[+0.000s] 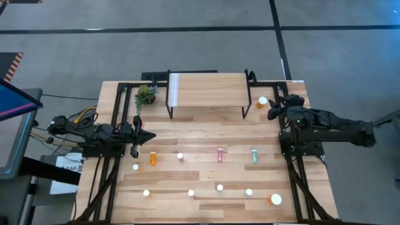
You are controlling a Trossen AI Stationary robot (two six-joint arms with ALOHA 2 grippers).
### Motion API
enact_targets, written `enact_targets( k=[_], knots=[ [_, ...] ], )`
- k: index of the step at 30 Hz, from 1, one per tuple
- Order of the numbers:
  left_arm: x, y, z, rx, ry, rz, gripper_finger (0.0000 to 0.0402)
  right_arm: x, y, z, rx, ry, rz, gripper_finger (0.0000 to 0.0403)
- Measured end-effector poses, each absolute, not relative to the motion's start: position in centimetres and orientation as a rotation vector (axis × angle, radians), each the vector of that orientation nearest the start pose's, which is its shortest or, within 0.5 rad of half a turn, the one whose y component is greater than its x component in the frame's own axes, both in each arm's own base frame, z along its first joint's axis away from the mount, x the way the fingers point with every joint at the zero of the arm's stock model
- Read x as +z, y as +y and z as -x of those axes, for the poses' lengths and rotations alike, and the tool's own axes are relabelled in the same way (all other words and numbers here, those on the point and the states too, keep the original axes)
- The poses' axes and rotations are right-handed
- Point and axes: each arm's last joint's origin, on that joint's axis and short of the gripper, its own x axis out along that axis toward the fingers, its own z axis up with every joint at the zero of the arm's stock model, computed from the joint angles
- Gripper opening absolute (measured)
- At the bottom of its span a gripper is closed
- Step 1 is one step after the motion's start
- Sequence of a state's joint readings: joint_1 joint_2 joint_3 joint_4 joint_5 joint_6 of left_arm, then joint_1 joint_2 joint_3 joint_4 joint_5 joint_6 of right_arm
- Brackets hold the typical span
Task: Pick and place medicine bottles onto shelf by color
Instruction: Put the top large orange pill bottle on the shelf
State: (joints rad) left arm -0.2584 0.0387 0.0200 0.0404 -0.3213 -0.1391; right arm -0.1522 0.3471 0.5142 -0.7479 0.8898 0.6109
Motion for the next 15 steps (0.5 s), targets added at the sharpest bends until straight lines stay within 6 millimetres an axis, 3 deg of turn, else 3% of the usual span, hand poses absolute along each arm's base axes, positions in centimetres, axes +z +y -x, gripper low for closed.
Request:
enact_targets(
  k=[7,15],
  knots=[
    [17.1,-1.6,-9.7,0.061,-0.026,0.145,0.0000,22.6,-5.0,-8.3,-1.313,0.301,-0.354,0.0265],
    [17.1,-1.6,-9.7,0.061,-0.025,0.145,0.0000,21.4,-7.6,-9.3,-1.334,0.458,-0.465,0.0265]
  ],
)
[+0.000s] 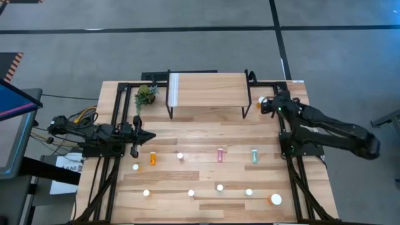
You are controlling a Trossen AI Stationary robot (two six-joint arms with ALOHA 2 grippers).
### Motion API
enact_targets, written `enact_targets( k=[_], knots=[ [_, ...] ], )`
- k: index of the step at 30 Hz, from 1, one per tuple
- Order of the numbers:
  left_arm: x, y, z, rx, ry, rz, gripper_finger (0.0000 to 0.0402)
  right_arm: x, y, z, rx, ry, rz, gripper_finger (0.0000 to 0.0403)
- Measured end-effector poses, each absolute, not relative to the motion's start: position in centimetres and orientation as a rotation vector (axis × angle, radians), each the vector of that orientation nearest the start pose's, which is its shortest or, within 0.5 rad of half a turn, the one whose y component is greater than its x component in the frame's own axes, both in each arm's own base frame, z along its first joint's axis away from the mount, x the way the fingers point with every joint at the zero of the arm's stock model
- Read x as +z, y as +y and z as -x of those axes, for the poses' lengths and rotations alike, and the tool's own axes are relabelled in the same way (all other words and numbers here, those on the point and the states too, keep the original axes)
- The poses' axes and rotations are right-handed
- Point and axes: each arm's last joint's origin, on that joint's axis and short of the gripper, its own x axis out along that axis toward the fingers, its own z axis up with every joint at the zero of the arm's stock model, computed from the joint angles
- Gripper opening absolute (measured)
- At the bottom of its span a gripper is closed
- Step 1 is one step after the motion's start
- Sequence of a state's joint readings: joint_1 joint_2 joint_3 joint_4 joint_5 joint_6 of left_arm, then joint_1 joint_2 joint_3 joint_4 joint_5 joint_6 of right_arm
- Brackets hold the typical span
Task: Pick and place medicine bottles onto shelf by color
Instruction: Put the top large orange pill bottle on the shelf
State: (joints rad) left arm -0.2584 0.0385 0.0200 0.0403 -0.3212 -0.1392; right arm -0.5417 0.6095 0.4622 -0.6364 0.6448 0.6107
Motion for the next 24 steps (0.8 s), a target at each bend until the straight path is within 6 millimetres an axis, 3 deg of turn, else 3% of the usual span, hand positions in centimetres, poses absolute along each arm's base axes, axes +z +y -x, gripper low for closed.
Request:
enact_targets(
  k=[10,24],
  knots=[
    [17.1,-1.6,-9.7,0.061,-0.025,0.145,0.0000,19.8,-11.8,-9.9,-1.307,0.584,-0.558,0.0265],
    [17.1,-1.6,-9.7,0.061,-0.025,0.145,0.0000,18.4,-14.0,-11.6,-1.240,0.635,-0.506,0.0265]
  ],
)
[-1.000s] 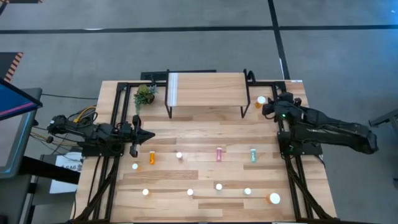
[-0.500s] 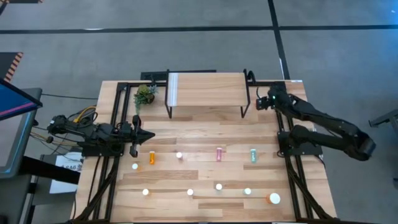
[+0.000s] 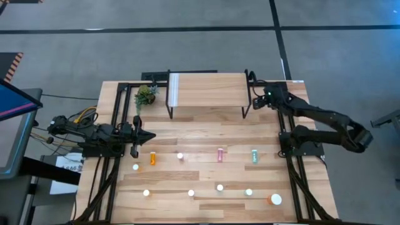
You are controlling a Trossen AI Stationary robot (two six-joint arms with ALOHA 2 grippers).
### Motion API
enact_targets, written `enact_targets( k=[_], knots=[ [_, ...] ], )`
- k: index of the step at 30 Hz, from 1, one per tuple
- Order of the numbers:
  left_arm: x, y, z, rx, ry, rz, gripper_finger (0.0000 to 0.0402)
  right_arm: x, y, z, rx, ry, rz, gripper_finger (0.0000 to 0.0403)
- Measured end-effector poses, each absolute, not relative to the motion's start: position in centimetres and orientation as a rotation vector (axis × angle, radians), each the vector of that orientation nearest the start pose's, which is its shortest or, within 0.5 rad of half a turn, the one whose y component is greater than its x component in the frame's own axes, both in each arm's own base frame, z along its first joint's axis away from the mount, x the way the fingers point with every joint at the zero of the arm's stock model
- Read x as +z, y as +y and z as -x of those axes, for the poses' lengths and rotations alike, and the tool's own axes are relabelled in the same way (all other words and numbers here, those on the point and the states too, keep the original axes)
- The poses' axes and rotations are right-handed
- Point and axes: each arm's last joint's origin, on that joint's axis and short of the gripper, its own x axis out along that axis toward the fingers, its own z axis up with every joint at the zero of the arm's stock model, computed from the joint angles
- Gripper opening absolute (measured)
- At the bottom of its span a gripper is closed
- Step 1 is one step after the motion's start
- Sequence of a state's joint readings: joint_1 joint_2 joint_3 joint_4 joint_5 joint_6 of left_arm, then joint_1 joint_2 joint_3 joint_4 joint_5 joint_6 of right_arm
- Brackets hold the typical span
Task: Pick and place medicine bottles onto shelf by color
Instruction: Put the top large orange pill bottle on the shelf
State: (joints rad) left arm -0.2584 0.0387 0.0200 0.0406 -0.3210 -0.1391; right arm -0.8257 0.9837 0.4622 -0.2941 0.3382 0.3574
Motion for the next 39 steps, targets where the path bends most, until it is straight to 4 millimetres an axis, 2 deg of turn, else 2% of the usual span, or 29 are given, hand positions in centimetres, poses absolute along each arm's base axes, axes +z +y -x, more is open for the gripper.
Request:
enact_targets(
  k=[16,29,39],
  knots=[
    [17.1,-1.6,-9.7,0.061,-0.026,0.145,0.0000,16.0,-15.0,-11.8,-1.255,0.796,-0.524,0.0265],
    [17.1,-1.6,-9.7,0.061,-0.026,0.146,0.0000,15.6,-15.4,-12.2,-1.237,0.802,-0.517,0.0264],
    [17.1,-1.6,-9.7,0.061,-0.025,0.145,0.0000,15.6,-15.4,-12.2,-1.236,0.799,-0.512,0.0196]
  ],
)
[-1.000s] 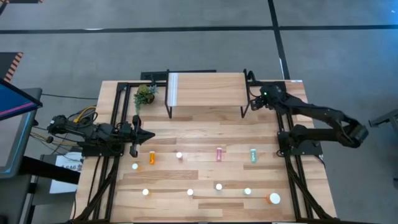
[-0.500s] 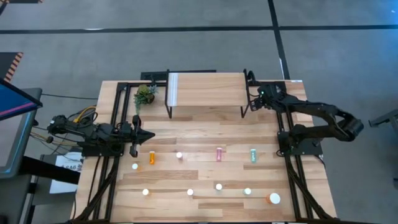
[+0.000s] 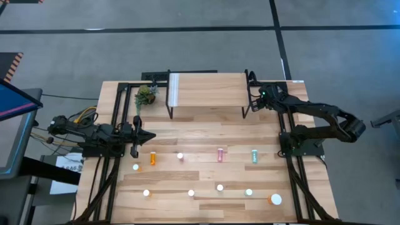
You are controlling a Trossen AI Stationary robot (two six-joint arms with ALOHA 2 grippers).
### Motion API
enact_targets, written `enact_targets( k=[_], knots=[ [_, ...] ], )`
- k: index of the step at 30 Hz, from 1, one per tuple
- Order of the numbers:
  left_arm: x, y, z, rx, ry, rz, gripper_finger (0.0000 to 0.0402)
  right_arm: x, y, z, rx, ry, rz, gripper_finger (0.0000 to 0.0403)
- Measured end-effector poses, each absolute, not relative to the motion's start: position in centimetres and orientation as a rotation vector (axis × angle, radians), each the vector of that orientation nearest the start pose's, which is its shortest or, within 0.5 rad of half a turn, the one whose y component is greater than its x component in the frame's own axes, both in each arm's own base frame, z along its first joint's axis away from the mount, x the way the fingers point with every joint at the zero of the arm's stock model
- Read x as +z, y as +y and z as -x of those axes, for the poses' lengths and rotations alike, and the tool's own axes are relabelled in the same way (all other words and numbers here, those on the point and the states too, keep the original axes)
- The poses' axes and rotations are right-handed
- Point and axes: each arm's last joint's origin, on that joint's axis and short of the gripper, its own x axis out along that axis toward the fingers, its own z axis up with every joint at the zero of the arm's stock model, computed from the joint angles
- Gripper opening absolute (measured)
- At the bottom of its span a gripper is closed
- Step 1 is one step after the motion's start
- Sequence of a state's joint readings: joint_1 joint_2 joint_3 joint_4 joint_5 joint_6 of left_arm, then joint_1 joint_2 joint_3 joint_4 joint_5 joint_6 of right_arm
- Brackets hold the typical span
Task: Pick and place medicine bottles onto shelf by color
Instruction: Put the top large orange pill bottle on the shelf
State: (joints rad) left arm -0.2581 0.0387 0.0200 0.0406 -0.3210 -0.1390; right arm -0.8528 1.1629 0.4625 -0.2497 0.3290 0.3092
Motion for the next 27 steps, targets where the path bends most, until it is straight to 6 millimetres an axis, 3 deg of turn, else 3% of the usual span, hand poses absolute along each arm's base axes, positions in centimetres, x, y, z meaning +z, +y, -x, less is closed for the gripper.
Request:
enact_targets(
  k=[7,18,27],
  knots=[
    [17.1,-1.6,-9.7,0.061,-0.026,0.145,0.0000,16.6,-15.1,-12.3,-1.210,0.790,-0.520,0.0227],
    [17.1,-1.6,-9.7,0.061,-0.025,0.145,0.0000,23.3,-14.5,-11.9,-1.209,0.659,-0.482,0.0211],
    [17.1,-1.6,-9.7,0.061,-0.025,0.146,0.0000,29.7,-14.1,-11.8,-1.192,0.509,-0.438,0.0226]
  ],
)
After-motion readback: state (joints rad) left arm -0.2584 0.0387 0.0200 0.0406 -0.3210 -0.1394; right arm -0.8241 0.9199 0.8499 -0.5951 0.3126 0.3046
